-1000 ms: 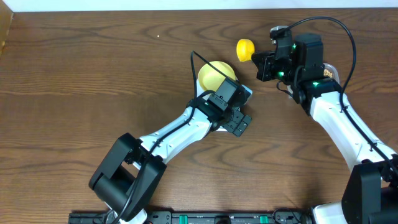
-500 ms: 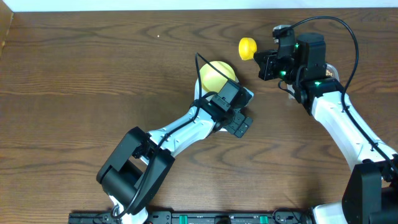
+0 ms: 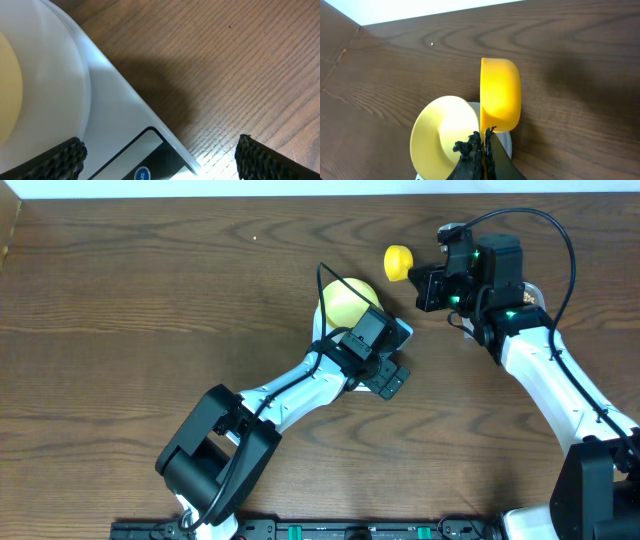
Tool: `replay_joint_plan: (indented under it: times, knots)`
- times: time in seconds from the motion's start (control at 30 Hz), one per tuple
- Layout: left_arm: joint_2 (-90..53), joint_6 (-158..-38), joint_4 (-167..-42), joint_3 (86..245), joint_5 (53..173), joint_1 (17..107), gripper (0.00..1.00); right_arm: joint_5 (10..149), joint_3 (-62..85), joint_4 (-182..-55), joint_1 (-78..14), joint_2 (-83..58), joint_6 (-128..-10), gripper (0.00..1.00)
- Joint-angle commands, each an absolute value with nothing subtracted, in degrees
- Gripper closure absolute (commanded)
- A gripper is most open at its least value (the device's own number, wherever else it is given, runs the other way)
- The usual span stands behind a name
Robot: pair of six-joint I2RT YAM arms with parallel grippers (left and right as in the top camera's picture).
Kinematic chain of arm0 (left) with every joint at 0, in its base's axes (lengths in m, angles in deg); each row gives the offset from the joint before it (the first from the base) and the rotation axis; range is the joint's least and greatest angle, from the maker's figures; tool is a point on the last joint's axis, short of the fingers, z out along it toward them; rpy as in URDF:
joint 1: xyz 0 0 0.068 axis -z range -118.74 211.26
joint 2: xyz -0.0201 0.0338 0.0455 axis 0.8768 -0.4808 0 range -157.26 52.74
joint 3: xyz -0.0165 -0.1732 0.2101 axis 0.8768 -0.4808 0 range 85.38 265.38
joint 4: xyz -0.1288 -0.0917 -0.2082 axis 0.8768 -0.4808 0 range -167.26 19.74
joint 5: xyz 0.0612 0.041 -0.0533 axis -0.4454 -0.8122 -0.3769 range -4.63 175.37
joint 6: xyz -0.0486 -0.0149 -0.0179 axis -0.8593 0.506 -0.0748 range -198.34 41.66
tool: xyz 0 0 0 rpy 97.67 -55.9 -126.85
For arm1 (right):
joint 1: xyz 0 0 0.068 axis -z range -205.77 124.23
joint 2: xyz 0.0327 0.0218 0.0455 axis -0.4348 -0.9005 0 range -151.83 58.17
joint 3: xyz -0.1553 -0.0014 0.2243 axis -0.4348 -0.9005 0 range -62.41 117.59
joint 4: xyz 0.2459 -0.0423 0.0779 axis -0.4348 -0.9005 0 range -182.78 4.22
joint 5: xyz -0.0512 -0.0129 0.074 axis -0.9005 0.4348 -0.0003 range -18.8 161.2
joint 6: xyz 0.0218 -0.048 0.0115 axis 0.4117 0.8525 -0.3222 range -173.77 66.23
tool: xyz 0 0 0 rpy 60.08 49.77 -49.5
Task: Scoop item into bowl and weigh 50g on scale
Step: 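Move the left gripper down to the scale's front button panel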
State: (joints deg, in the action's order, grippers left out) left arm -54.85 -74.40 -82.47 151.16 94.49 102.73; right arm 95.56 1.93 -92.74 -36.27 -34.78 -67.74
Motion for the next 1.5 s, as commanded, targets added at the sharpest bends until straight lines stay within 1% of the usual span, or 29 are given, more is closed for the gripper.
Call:
replay_joint_plan:
  times: [0.0, 0.37, 0.53, 0.73, 0.87, 1.0, 1.17, 1.37, 1.47]
  knots:
    - [-55.39, -73.39, -81.73, 151.00, 93.22, 102.27, 0.03, 95.28, 2.76, -93.20, -35.92, -34.80, -66.94, 0.99]
    - [-55.37, -73.50, -81.70, 151.00, 93.27, 102.27, 0.03, 95.32, 2.76, -95.47, -35.92, -34.80, -66.98, 0.99]
    - [-55.35, -75.64, -84.83, 151.00, 93.25, 102.30, 0.02, 95.28, 2.76, -96.02, -35.92, -34.80, -66.94, 0.99]
    - [-54.87, -76.93, -85.81, 151.00, 93.22, 102.45, 0.02, 95.28, 2.76, -96.85, -35.88, -34.80, -66.70, 0.99]
    - [-54.87, -78.57, -86.73, 151.00, 93.22, 102.49, 0.02, 94.76, 2.76, -97.18, -35.86, -34.80, -63.88, 0.99]
    - [-54.87, -81.55, -87.06, 151.00, 93.20, 102.49, 0.02, 94.65, 2.76, -97.13, -35.88, -34.80, -63.90, 0.99]
    - [-54.83, -81.90, -88.57, 151.00, 93.14, 102.95, 0.02, 94.67, 2.76, -97.44, -35.88, -34.80, -63.92, 0.99]
    - [-53.80, -82.49, -91.50, 151.00, 87.17, 105.36, 0.02, 94.65, 2.76, -98.51, -35.88, -34.80, -63.72, 0.99]
    - [-52.31, -81.57, -91.23, 151.00, 87.04, 106.76, 0.02, 94.67, 2.76, -98.46, -35.88, -34.80, -63.72, 0.99]
